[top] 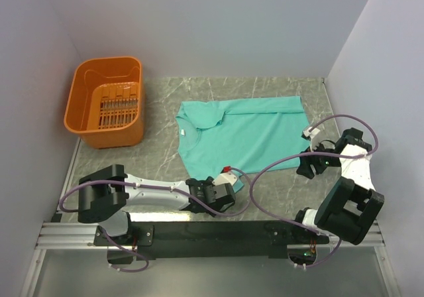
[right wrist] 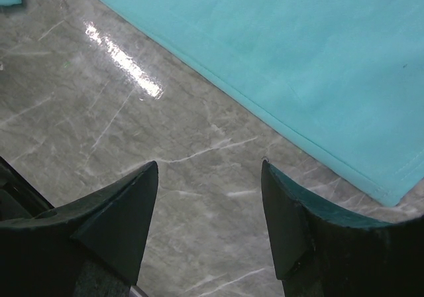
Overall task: Fold and stack the t-shirts
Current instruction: Fold the tshirt
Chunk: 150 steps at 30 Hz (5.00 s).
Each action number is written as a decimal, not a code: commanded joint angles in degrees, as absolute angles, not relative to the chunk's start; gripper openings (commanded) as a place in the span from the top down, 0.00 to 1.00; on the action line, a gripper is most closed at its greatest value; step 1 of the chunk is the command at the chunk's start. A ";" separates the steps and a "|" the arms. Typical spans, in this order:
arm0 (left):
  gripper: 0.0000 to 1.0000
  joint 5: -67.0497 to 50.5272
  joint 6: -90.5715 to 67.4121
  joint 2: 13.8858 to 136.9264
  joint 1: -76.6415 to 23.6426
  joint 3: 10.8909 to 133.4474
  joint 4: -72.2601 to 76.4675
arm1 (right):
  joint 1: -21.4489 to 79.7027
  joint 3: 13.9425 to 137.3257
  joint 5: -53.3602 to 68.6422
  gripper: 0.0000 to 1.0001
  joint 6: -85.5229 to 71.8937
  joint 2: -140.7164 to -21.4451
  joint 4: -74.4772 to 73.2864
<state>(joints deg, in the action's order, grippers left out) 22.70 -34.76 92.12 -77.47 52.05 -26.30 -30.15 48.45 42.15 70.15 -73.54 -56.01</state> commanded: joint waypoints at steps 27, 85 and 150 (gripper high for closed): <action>0.99 18.20 -34.54 84.82 -76.91 48.87 -18.46 | -31.46 52.55 23.29 0.36 46.85 -79.01 -34.89; 0.99 13.71 -37.97 78.40 -70.14 44.74 -15.38 | -33.66 58.97 21.17 0.84 32.52 -96.42 -31.46; 0.99 0.88 -10.99 93.86 -34.72 75.93 -11.78 | -26.28 89.56 32.08 1.00 8.53 -113.55 -34.89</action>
<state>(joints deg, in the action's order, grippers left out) 2.55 -13.04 93.34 -35.09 72.58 -13.56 -26.74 88.18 33.39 9.80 -114.30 -37.58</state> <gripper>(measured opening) 0.016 0.010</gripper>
